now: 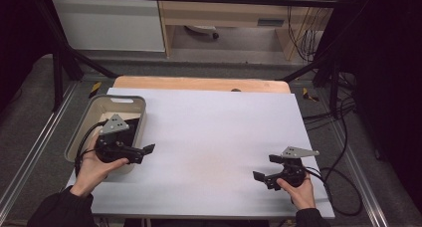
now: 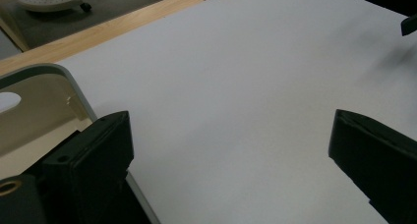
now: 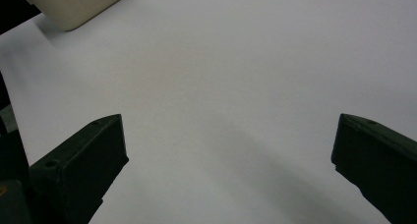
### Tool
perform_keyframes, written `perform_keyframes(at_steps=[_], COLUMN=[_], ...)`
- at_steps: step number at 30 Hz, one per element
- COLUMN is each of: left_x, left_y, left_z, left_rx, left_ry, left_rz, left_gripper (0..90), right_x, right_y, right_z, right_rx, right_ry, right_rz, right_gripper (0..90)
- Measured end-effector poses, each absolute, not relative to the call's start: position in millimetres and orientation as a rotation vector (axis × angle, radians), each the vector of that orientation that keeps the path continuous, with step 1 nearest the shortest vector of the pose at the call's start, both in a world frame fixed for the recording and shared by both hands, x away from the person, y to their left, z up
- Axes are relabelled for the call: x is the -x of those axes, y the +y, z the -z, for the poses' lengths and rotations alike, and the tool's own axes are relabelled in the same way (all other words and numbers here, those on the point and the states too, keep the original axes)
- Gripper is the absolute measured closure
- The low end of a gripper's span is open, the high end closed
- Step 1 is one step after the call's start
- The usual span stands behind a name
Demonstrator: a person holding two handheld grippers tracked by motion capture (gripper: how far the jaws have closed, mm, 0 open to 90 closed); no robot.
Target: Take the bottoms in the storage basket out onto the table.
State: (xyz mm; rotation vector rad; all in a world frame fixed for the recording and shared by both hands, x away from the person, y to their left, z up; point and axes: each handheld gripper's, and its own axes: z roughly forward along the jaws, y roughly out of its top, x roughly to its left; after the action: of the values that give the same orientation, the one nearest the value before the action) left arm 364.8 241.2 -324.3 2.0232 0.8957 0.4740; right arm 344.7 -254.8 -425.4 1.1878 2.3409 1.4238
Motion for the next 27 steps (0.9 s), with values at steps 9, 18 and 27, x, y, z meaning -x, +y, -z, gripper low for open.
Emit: perform_keyframes(at_steps=[9,18,27], left_x=[-369.3,-371.3,-374.6], left_y=[254.7,268.1,286.0], left_z=[318.2,316.5,320.6], left_rx=[-2.008,-2.0,-2.003], left_ry=[0.931,0.963,1.027], left_rz=[-0.493,-0.52,-0.557], left_gripper=[2.7,2.5,2.4], right_x=[-344.9,-344.8,-344.7], right_y=[-254.6,-254.5,-254.1], right_z=[425.7,425.7,425.9], right_rx=[-1.187,-1.188,-1.194], right_ry=[2.344,2.345,2.348], right_rz=[-1.422,-1.423,-1.421], right_gripper=[0.7,0.7,0.7])
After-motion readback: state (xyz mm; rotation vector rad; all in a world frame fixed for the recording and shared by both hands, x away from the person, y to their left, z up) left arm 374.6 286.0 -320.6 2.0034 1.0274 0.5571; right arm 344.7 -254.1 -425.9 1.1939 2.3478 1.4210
